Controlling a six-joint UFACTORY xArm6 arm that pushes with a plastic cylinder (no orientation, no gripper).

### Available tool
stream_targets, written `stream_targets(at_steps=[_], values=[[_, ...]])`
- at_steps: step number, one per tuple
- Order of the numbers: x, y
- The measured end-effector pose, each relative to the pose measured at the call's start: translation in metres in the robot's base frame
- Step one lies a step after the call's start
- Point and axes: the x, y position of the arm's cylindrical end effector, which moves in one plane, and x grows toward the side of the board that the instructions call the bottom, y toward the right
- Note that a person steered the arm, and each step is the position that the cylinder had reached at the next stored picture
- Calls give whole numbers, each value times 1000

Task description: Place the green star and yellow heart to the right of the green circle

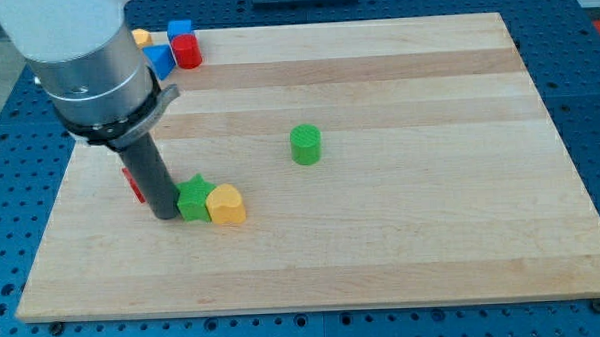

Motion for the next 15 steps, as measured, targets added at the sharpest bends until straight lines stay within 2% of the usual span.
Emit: stream_targets(at_steps=[8,11,15], values=[[23,167],[12,173],[-28,173]])
